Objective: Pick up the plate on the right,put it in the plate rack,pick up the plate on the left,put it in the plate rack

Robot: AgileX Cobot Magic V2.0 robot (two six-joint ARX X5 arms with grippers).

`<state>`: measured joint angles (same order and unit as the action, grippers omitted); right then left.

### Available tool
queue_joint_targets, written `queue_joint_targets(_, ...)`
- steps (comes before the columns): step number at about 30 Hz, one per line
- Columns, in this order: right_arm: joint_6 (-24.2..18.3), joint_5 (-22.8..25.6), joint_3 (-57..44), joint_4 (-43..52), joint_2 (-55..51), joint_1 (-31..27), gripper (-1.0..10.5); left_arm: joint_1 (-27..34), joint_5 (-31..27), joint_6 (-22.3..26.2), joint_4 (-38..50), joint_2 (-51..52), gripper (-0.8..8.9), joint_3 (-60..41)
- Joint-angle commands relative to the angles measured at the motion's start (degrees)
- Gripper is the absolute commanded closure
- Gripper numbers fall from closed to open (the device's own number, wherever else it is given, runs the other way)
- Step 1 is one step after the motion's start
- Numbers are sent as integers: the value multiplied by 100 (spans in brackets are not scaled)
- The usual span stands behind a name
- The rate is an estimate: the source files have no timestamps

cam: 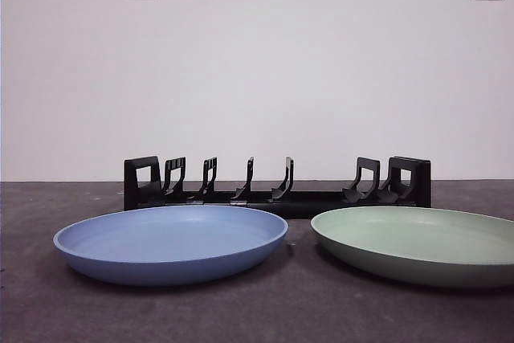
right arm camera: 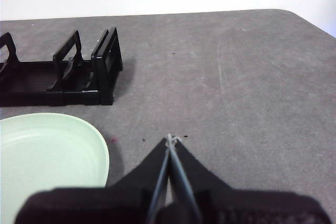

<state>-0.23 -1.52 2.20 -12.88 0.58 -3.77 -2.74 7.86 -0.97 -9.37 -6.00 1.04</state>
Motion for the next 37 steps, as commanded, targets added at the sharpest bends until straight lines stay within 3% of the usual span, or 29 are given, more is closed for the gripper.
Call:
queue_joint_targets(1, 24, -2, -55, 52, -7, 0, 945, 13, 7, -55, 48, -2, 816, -61)
queue_joint_targets(4, 46, -20, -55, 50, -7, 0, 945, 13, 7, -173, 46, -2, 816, -61)
queue_joint_targets(7, 442, -234, -55, 55, -7, 0, 945, 13, 9, -376, 46, -2, 816, -61)
queue_joint_targets(11, 601, -313, -55, 146, -4, 0, 950, 13, 192, -520, 90, -2, 818, -61)
queue_joint_targets(16, 1235, -363, 109, 356, -2, 0, 958, 13, 459, -769, 96, -4, 820, 94)
queue_joint_targets(24, 1362, -376, 1117, 293, 505, 0, 958, 13, 487, -844, -35, -380, 820, 975)
queue_joint_targets(31, 1344, -824, 2494, -540, 1620, 0, 958, 13, 1121, -883, -184, -1327, 820, 2205)
queue_joint_targets(37, 636, -1287, 3998, -1749, 2695, 0, 958, 11, 1620, -420, -955, -2238, 820, 3386)
